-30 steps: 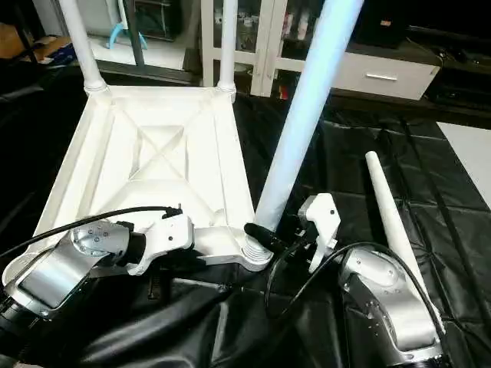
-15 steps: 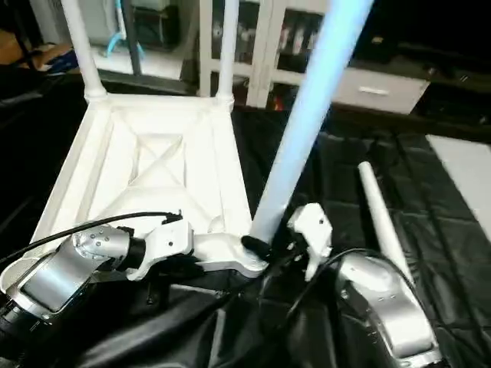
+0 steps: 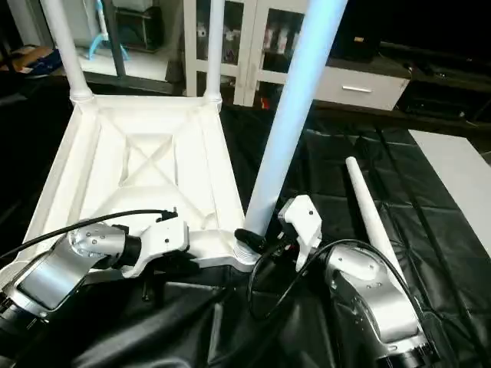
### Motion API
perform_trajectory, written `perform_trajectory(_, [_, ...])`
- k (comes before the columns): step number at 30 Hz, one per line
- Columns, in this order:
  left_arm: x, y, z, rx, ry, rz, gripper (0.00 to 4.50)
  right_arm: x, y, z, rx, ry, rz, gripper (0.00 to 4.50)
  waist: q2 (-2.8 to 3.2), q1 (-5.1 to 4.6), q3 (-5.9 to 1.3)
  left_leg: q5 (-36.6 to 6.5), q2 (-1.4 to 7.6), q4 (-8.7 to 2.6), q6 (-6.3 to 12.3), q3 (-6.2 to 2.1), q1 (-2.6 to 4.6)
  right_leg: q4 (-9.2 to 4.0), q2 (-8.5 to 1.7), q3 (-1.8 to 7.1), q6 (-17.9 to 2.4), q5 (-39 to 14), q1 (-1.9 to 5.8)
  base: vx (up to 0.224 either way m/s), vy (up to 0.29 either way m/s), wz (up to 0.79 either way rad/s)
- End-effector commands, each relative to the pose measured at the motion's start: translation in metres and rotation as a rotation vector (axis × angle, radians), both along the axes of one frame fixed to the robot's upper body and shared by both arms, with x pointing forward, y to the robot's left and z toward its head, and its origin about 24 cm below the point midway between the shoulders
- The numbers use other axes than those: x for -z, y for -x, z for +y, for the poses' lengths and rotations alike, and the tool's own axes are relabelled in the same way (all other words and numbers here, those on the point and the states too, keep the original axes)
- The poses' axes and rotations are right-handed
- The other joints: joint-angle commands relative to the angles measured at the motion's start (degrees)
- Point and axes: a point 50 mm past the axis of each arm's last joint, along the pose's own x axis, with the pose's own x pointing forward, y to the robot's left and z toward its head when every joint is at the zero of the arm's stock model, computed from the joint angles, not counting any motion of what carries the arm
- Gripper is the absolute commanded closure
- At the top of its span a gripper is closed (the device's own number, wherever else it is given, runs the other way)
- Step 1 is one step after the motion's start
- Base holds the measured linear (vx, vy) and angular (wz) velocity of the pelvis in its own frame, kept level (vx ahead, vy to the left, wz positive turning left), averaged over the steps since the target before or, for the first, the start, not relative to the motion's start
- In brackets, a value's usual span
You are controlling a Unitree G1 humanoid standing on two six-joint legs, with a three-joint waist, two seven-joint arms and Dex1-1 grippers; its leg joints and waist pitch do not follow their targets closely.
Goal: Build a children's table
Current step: Insert table leg to table base
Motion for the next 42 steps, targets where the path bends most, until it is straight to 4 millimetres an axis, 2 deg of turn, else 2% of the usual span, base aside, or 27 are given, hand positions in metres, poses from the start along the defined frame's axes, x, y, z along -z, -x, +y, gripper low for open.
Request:
perform_trajectory(1, [0.009,0.005,0.003,0.009,-0.027,0.032,4.50,0.049,0.006,-0.035,0.197,0.178,0.226,2.64,0.63,0.01,-0.09,-27.59,5.51,-6.48,-2.01,-3.62,-0.19,-5.47,-5.52,3.16,-7.36,-33.65,-0.96,0.000,0.000,0.00])
perform_trajectory(7, [0.009,0.005,0.001,0.022,-0.024,0.031,4.50,0.049,0.005,-0.035,0.216,0.173,0.218,2.64,0.63,-0.07,0.00,-29.69,5.55,-6.69,-2.52,-3.85,-0.10,-5.68,-5.45,3.11,-6.18,-35.03,-1.27,0.000,0.000,0.00])
perform_trajectory(8, [0.008,0.004,0.001,0.022,-0.026,0.028,4.50,0.048,0.004,-0.035,0.225,0.170,0.209,2.64,1.10,0.00,0.00,-29.80,5.54,-6.70,-2.65,-3.87,-0.05,-5.63,-5.42,3.14,-6.24,-34.66,-1.33,0.000,0.000,0.00])
perform_trajectory(9, [0.008,0.004,0.001,0.022,-0.028,0.026,4.50,0.047,0.003,-0.034,0.231,0.168,0.203,2.64,0.83,-0.12,-0.05,-29.97,5.50,-6.68,-2.63,-3.76,-0.02,-5.73,-5.31,3.11,-6.15,-34.35,-1.39,0.000,0.000,0.00])
perform_trajectory(11, [0.007,0.003,0.001,0.016,-0.027,0.024,4.50,0.046,0.001,-0.035,0.250,0.163,0.196,2.64,0.79,-0.14,-0.06,-29.54,5.50,-6.78,-2.62,-3.80,-0.26,-5.60,-5.35,3.10,-6.36,-33.55,-1.26,0.000,0.000,0.00])
perform_trajectory(14, [0.001,-0.005,-0.003,-0.079,0.009,0.016,4.50,0.044,-0.010,-0.040,0.411,0.159,0.164,2.64,0.74,-0.44,-0.19,-30.10,5.36,-6.75,-3.25,-4.01,-0.40,-5.56,-5.39,2.95,-6.23,-34.41,-1.26,0.000,0.000,0.00])
perform_trajectory(16, [-0.003,-0.009,-0.006,-0.115,0.034,0.009,4.50,0.045,-0.014,-0.042,0.482,0.165,0.156,2.64,0.80,-0.51,-0.55,-26.83,5.42,-6.70,-3.26,-3.94,-0.89,-5.18,-5.44,3.05,-7.00,-30.44,-0.91,0.000,0.000,0.00])
perform_trajectory(17, [-0.007,-0.012,-0.010,-0.144,0.052,0.008,4.50,0.045,-0.019,-0.044,0.556,0.177,0.145,2.64,0.62,-0.62,-0.72,-23.85,5.50,-6.71,-3.27,-3.66,-1.22,-4.90,-5.32,3.05,-8.10,-26.10,-0.72,0.000,0.000,0.00])
perform_trajectory(19, [-0.013,-0.020,-0.016,-0.216,0.066,-0.019,4.50,0.045,-0.026,-0.046,0.695,0.184,0.134,2.64,0.78,-0.76,-0.71,-21.22,5.33,-6.43,-3.38,-3.13,-1.12,-4.67,-5.24,3.13,-10.00,-21.94,-0.78,0.000,0.000,0.00])
perform_trajectory(21, [-0.021,-0.029,-0.026,-0.319,0.084,-0.061,4.50,0.047,-0.034,-0.043,0.815,0.214,0.111,2.64,0.65,-1.08,-0.57,-20.17,5.24,-6.40,-3.60,-3.03,-1.35,-4.70,-5.27,3.07,-10.42,-21.64,-0.65,0.000,0.000,0.00])
perform_trajectory(22, [-0.026,-0.035,-0.034,-0.398,0.126,-0.065,4.50,0.048,-0.038,-0.041,0.886,0.240,0.093,2.64,0.57,-1.31,-0.74,-19.45,5.27,-6.19,-4.03,-2.86,-1.14,-4.55,-5.29,3.10,-10.43,-21.28,-0.60,0.000,0.000,0.00])
perform_trajectory(23, [-0.029,-0.038,-0.039,-0.446,0.154,-0.062,4.50,0.049,-0.040,-0.040,0.932,0.257,0.082,2.64,0.66,-1.22,-0.66,-18.89,5.15,-6.07,-3.99,-2.89,-1.31,-4.60,-5.25,3.05,-10.41,-20.75,-0.60,0.000,0.000,0.00])
perform_trajectory(24, [-0.030,-0.041,-0.045,-0.482,0.178,-0.062,4.50,0.050,-0.042,-0.037,0.958,0.262,0.083,2.64,0.51,-1.28,-1.10,-16.36,5.18,-5.93,-3.89,-2.73,-1.43,-4.22,-5.11,3.07,-10.83,-16.44,-0.20,0.000,0.000,0.00])
perform_trajectory(25, [-0.033,-0.044,-0.053,-0.509,0.205,-0.064,4.50,0.051,-0.045,-0.035,1.005,0.274,0.069,2.64,0.06,-1.13,-1.49,-12.76,5.00,-5.57,-2.78,-2.44,-1.67,-3.79,-5.05,2.99,-11.34,-10.96,0.40,0.000,0.000,0.00])
perform_trajectory(26, [-0.034,-0.046,-0.060,-0.525,0.224,-0.067,4.50,0.052,-0.048,-0.033,1.042,0.284,0.057,2.64,0.01,-1.12,-1.46,-11.03,4.93,-5.41,-1.99,-2.22,-1.79,-3.58,-5.05,3.05,-11.79,-8.92,0.39,0.000,0.000,0.00])
perform_trajectory(28, [-0.039,-0.049,-0.073,-0.552,0.270,-0.072,4.50,0.055,-0.054,-0.030,1.129,0.271,0.077,2.64,-0.10,-1.01,-1.56,-9.96,4.59,-4.82,0.45,-1.64,-1.52,-3.86,-5.00,3.09,-13.04,-9.34,0.07,0.029,-0.013,0.01])
perform_trajectory(29, [-0.039,-0.048,-0.075,-0.547,0.270,-0.071,4.50,0.054,-0.056,-0.029,1.140,0.263,0.074,2.64,-0.02,-0.89,-1.73,-9.04,4.56,-4.75,0.83,-1.69,-1.64,-3.68,-4.98,3.04,-13.28,-8.48,0.34,0.069,-0.030,-0.01])
perform_trajectory(31, [-0.039,-0.048,-0.074,-0.546,0.256,-0.075,4.50,0.050,-0.060,-0.028,1.146,0.247,0.062,2.64,0.06,-0.53,-2.26,-0.04,4.53,-4.14,4.26,-1.43,-1.94,-2.08,-4.74,2.90,-15.22,4.82,1.17,0.061,-0.029,-0.01])
perform_trajectory(32, [-0.039,-0.048,-0.074,-0.546,0.256,-0.075,4.50,0.050,-0.060,-0.028,1.146,0.247,0.062,2.64,0.20,-0.47,-2.31,2.24,4.58,-4.07,5.23,-1.39,-1.86,-1.76,-4.72,2.82,-16.07,8.00,1.26,0.000,0.000,0.00])
perform_trajectory(33, [-0.039,-0.047,-0.074,-0.545,0.253,-0.074,4.50,0.049,-0.061,-0.027,1.147,0.242,0.061,2.64,0.14,-0.51,-2.42,5.89,4.49,-3.66,7.28,-1.17,-1.67,-1.26,-4.64,2.74,-17.45,13.41,1.32,0.000,0.000,0.00])
perform_trajectory(34, [-0.038,-0.047,-0.072,-0.544,0.247,-0.072,4.50,0.048,-0.062,-0.027,1.150,0.233,0.059,2.64,0.11,-0.33,-2.41,7.90,4.56,-3.47,9.20,-1.02,-1.50,-1.00,-4.74,2.76,-18.69,16.32,1.39,0.000,0.000,0.00])
perform_trajectory(35, [-0.036,-0.046,-0.067,-0.550,0.222,-0.068,4.50,0.043,-0.065,-0.023,1.135,0.173,0.056,2.64,0.02,-0.36,-2.38,8.24,4.62,-3.46,9.96,-1.00,-1.50,-0.96,-4.74,2.71,-19.13,16.57,1.41,0.000,0.000,0.00])
perform_trajectory(36, [-0.035,-0.045,-0.065,-0.552,0.214,-0.066,4.50,0.042,-0.066,-0.021,1.133,0.141,0.054,2.64,0.04,-0.42,-2.29,7.19,4.78,-3.52,10.79,-1.02,-1.63,-1.05,-4.93,2.63,-19.70,14.44,1.46,0.000,0.000,0.00])
perform_trajectory(37, [-0.035,-0.045,-0.064,-0.561,0.210,-0.065,4.50,0.040,-0.068,-0.019,1.125,0.136,0.043,2.64,0.29,-0.35,-2.05,4.84,5.06,-3.63,10.62,-0.97,-1.39,-1.43,-4.99,2.58,-19.79,10.43,1.20,0.000,0.000,0.00])
perform_trajectory(38, [-0.035,-0.045,-0.063,-0.568,0.205,-0.064,4.50,0.038,-0.069,-0.015,1.098,0.101,0.041,2.64,0.26,-0.41,-1.99,3.66,5.13,-3.71,10.23,-0.98,-1.32,-1.58,-4.88,2.53,-19.72,8.37,1.15,0.000,0.000,0.00])
perform_trajectory(39, [-0.035,-0.045,-0.063,-0.570,0.204,-0.064,4.50,0.037,-0.070,-0.014,1.089,0.090,0.041,2.64,0.37,-0.44,-1.79,1.07,5.26,-3.87,9.18,-0.98,-1.18,-1.88,-4.77,2.48,-19.50,4.55,0.97,0.000,0.000,0.00])
perform_trajectory(42, [-0.034,-0.046,-0.063,-0.587,0.201,-0.060,4.50,0.034,-0.072,-0.009,1.051,0.092,0.007,2.64,0.57,-0.60,-1.63,-3.39,5.30,-4.19,6.02,-1.09,-1.00,-2.29,-4.45,2.38,-17.98,-0.61,0.69,0.000,0.000,0.00])
